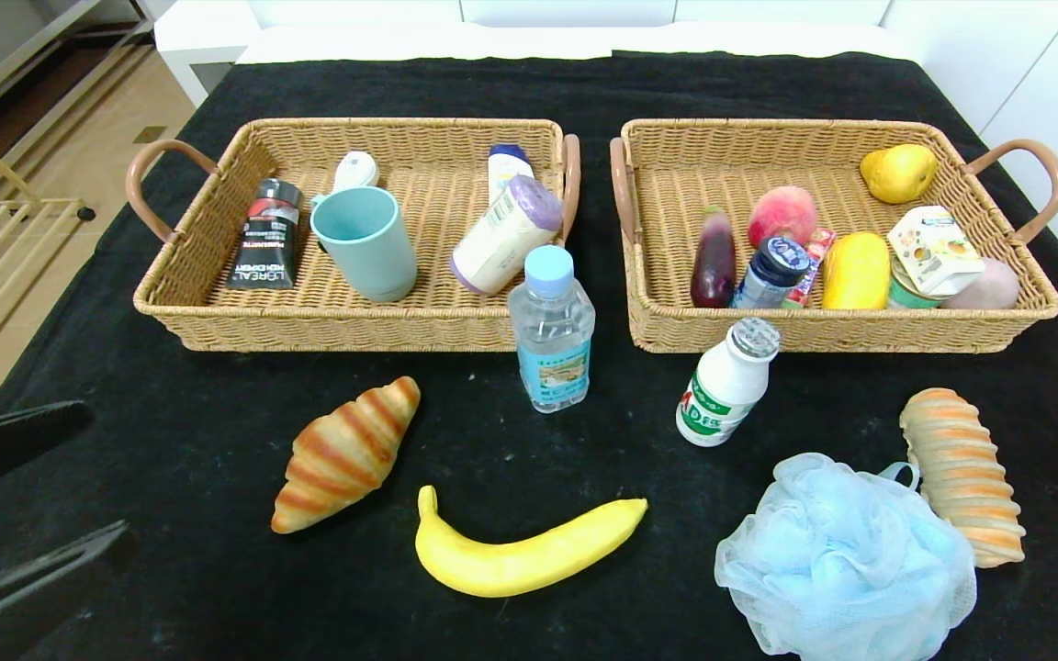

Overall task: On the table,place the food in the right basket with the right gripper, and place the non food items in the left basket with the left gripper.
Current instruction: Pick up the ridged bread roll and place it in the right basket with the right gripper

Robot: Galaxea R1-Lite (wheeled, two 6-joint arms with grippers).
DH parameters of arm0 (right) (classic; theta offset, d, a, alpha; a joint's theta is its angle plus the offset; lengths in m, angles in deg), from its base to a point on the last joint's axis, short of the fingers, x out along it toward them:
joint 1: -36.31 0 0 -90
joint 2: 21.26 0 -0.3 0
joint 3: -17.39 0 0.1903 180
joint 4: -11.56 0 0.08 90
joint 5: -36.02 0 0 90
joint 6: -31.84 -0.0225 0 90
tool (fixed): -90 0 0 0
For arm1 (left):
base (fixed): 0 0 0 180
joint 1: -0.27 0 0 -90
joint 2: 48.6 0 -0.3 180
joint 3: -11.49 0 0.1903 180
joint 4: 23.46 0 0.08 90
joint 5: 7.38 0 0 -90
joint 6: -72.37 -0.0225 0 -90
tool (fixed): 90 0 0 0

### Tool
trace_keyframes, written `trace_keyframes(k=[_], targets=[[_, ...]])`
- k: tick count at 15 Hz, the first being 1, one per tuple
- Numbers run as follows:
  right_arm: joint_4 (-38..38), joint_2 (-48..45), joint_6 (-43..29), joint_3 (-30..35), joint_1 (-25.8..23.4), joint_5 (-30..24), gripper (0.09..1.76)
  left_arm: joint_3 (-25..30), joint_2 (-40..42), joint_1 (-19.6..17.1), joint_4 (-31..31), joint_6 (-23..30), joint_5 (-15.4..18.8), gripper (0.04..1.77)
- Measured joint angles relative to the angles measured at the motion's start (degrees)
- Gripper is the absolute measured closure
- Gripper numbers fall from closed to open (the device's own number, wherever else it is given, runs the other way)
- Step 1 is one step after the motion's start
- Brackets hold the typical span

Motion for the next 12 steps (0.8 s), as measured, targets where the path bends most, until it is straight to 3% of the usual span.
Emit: trace_keyframes(k=[5,7,9,12], targets=[[6.97,11.13,-0.11,-1.29,17.96,17.01,0.14,-3.17,-9.42,10.44,0.63,-0.04,-0.13,0.09],[12.06,15.48,-0.09,-1.44,20.46,18.98,0.14,-3.85,-12.3,11.41,3.96,-0.06,-0.78,0.09],[12.79,18.19,-0.2,-1.3,21.35,19.32,0.14,-4.27,-14.47,11.72,5.78,-0.22,-3.01,0.09],[13.01,19.63,-0.39,-1.38,21.53,19.37,0.14,-2.97,-15.38,11.82,6.96,-0.44,-3.75,0.09]])
